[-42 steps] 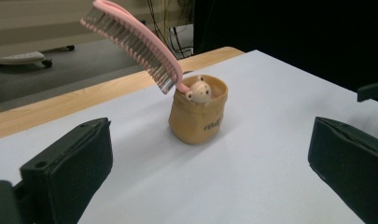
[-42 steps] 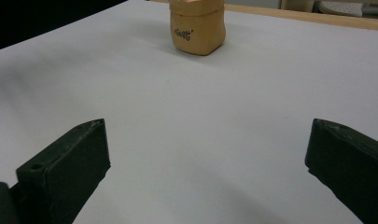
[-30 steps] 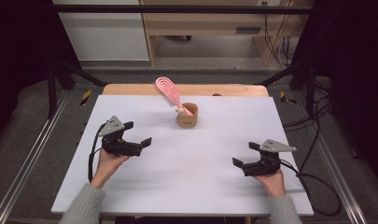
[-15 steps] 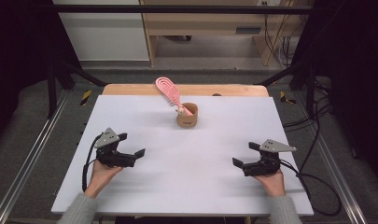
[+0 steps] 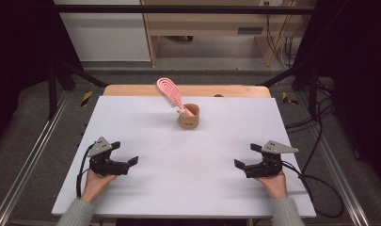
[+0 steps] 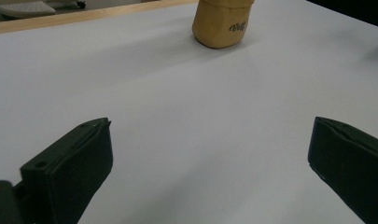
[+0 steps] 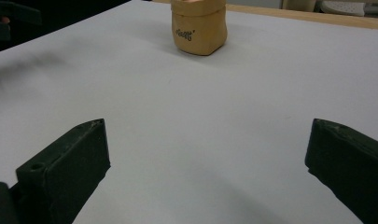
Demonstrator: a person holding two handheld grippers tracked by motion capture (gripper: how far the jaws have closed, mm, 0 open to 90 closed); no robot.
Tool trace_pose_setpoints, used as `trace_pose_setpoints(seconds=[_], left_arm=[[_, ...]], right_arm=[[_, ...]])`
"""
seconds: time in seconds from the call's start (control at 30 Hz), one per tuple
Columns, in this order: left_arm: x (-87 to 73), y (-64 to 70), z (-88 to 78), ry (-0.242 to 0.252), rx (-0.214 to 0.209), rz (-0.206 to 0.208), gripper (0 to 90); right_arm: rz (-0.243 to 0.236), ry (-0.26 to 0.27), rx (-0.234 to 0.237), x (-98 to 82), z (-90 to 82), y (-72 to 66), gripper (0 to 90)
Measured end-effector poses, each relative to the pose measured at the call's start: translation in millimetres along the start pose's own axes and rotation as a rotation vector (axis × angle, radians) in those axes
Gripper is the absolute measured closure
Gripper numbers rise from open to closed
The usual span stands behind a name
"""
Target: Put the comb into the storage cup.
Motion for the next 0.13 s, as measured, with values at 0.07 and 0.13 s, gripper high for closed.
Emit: trace_pose_setpoints(seconds=[0.07,0.13], left_arm=[[-0.6,0.7,-1.2,0.003,-0.010,-0.002,0.0],[-0.4,0.4,-2.9,0.007,-0.005,0.001,0.0]], right_arm=[[0.002,-0.001,0.000,-0.1,0.0,-0.1,0.1],[0.004,-0.001,0.002,-0.2,-0.2,-0.3,0.1]])
Point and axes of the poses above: each handheld gripper's, and its own axes: z roughly forward along the jaws, x roughly out of its top, y roughly to its right, the point moved 10 cm from there along z, roughly forward along the jaws, and after that the axes turned 8 degrees about -z, right-handed, at the moved point
